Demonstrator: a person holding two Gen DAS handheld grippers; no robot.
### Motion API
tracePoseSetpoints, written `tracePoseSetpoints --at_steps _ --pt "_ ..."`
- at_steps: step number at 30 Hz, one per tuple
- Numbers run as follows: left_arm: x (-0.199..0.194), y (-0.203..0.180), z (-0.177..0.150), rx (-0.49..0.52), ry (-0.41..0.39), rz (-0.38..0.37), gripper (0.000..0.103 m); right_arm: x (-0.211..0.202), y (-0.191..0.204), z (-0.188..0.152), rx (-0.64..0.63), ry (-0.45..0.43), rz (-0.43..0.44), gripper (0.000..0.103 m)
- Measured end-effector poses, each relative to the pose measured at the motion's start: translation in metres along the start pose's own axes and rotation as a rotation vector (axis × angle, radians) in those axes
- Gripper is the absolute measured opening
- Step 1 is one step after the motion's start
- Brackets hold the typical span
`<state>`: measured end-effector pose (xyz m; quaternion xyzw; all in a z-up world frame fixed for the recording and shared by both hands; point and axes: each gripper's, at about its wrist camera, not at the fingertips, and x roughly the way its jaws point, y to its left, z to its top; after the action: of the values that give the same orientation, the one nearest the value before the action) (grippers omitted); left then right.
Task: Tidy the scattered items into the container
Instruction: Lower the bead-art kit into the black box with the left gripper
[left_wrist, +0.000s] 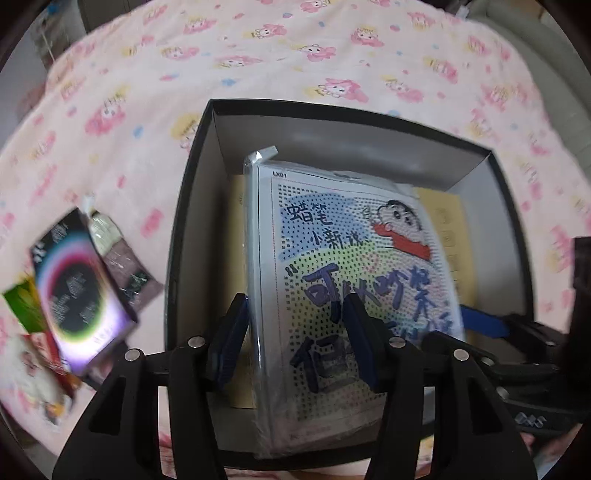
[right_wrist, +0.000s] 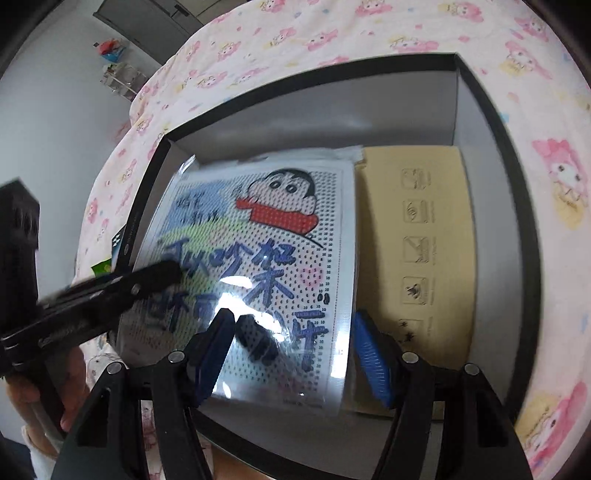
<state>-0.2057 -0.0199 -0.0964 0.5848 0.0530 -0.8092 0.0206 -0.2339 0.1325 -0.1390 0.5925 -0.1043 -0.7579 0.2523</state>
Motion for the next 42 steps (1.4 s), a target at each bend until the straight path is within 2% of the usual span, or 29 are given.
tracePoseSetpoints --at_steps 5,7,10,14,16,19,21,24,25,29,30,32,35,39,40,42 --pt "-0.001 -0.004 -0.011 0.006 -0.003 0.021 0.050 -0.006 -0.003 0.001 0.016 -0.035 0.021 0.063" --pt "-0.004 -0.004 -0.014 0.022 -0.016 0.042 0.049 -0.010 -0.005 0.003 0.028 -0.063 -0.002 0.063" --pt "-0.006 -0.005 -0.016 0.016 -0.004 -0.021 0.048 -0.012 -0.004 0.003 0.037 -0.076 -0.024 0.063" --pt "-0.009 -0.014 -0.023 0.013 -0.002 -0.086 0.048 0.002 -0.002 0.002 0.032 -0.025 -0.063 0.063" --pt "-0.013 -0.017 -0.028 0.011 -0.009 -0.094 0.048 0.010 -0.003 0.000 0.034 0.011 -0.045 0.063" --pt "-0.018 -0.015 -0.032 0.001 -0.032 -0.062 0.048 0.021 -0.002 -0.005 0.025 0.052 -0.036 0.064" --pt "-0.022 -0.013 -0.033 -0.004 -0.039 -0.067 0.048 0.023 0.001 -0.004 0.010 0.056 -0.030 0.064" --pt "-0.020 -0.007 -0.034 -0.009 -0.034 -0.100 0.045 0.017 0.001 -0.003 0.027 0.043 0.065 0.064" --pt "-0.020 -0.006 -0.035 -0.008 -0.031 -0.107 0.045 0.012 -0.001 -0.002 0.035 0.022 0.072 0.064" --pt "-0.012 -0.005 -0.034 -0.009 -0.022 -0.159 0.044 -0.012 -0.016 0.001 0.069 -0.082 -0.040 0.064" --pt "-0.010 -0.009 -0.033 0.001 -0.022 -0.164 0.040 -0.014 -0.020 0.002 0.080 -0.090 -0.037 0.059" --pt "-0.006 -0.015 -0.031 0.007 -0.031 -0.145 0.038 -0.014 -0.023 0.001 0.088 -0.078 -0.021 0.058" --pt "0.004 -0.013 -0.021 -0.040 -0.034 -0.095 0.036 -0.006 -0.011 -0.002 0.014 -0.069 -0.089 0.055" --pt "0.013 -0.004 -0.012 -0.085 -0.010 -0.123 0.036 0.011 -0.009 0.000 0.029 0.000 -0.023 0.054" --pt "0.015 -0.004 -0.012 -0.084 -0.007 -0.127 0.036 0.014 -0.010 0.004 0.031 0.008 -0.042 0.054" --pt "0.017 0.002 -0.014 -0.101 -0.003 -0.129 0.036 0.017 -0.003 0.015 -0.001 0.020 -0.088 0.048"
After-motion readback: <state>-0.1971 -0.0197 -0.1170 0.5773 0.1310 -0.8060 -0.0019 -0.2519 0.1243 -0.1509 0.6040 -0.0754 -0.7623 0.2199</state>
